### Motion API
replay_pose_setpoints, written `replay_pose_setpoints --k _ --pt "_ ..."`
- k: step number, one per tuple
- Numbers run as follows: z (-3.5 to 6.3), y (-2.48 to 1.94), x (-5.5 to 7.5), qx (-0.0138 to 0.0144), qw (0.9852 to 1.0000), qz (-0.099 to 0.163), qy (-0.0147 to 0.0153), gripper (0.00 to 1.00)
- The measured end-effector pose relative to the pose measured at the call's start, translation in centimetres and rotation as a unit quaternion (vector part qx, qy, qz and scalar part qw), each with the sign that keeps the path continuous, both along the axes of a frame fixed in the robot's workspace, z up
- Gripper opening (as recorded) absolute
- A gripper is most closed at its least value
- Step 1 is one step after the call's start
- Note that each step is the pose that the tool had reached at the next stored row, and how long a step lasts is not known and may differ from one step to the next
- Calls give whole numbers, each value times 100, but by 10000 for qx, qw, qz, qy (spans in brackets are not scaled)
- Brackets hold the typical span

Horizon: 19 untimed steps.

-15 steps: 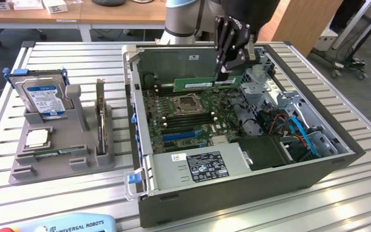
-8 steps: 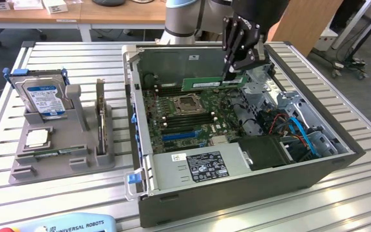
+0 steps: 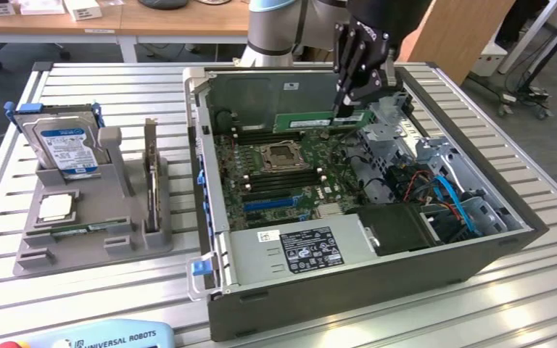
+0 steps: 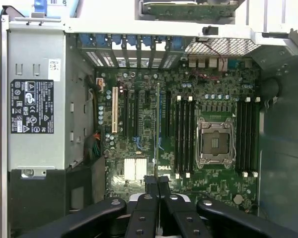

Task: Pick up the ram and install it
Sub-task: 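Pick up the ram and move it above insertion slot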

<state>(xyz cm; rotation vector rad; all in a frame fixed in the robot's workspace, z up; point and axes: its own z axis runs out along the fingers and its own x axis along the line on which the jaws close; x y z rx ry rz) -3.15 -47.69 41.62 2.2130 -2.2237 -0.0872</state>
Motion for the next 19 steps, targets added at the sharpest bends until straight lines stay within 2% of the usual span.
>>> replay_pose_setpoints --k 3,14,16,19 --pt "-3 77 0 1 10000 0 0 12" --pt "-13 445 0 1 10000 0 0 12" --pt "-13 482 0 0 10000 0 0 12" --pt "-13 507 0 0 10000 0 0 12"
